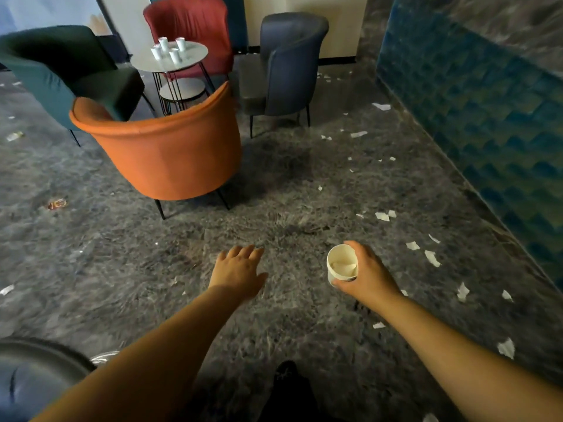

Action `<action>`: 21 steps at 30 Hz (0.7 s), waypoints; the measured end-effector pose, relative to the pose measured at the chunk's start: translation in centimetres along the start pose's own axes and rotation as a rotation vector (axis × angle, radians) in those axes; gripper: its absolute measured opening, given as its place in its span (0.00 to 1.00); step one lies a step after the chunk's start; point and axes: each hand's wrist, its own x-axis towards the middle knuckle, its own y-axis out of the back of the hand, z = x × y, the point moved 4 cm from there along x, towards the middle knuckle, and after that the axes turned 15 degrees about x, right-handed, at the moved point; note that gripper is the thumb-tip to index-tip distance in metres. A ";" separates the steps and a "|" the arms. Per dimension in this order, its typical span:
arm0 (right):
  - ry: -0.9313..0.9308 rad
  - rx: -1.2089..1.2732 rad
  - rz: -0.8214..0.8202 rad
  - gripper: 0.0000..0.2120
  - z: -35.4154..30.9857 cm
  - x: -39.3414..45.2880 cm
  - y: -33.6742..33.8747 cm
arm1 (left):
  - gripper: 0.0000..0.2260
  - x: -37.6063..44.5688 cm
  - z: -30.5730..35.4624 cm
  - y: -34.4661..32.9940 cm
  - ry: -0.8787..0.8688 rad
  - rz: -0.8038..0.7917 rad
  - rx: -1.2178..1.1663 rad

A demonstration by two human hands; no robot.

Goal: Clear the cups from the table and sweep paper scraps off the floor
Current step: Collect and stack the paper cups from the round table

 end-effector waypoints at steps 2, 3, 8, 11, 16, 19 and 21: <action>-0.002 -0.004 0.014 0.42 -0.6 4.8 1.0 | 0.30 5.0 -0.8 1.8 -0.009 -0.001 0.008; -0.002 -0.003 0.024 0.42 -0.9 6.6 1.5 | 0.30 7.1 -1.1 2.6 -0.016 -0.003 0.013; -0.010 0.020 0.047 0.41 -1.0 17.4 4.2 | 0.29 18.0 -1.8 5.9 -0.009 0.021 -0.011; -0.003 0.014 0.029 0.41 -0.4 25.3 5.9 | 0.29 25.3 -1.8 7.1 0.006 0.032 0.000; 0.041 0.023 -0.017 0.41 -0.8 39.4 9.0 | 0.30 37.0 -2.2 9.7 0.075 0.007 -0.034; 0.056 0.039 -0.050 0.41 -1.8 46.8 10.3 | 0.30 42.4 -2.8 11.3 0.111 -0.009 -0.043; 0.067 0.054 -0.073 0.41 -2.7 51.5 10.9 | 0.29 46.2 -3.9 12.5 0.142 -0.022 -0.064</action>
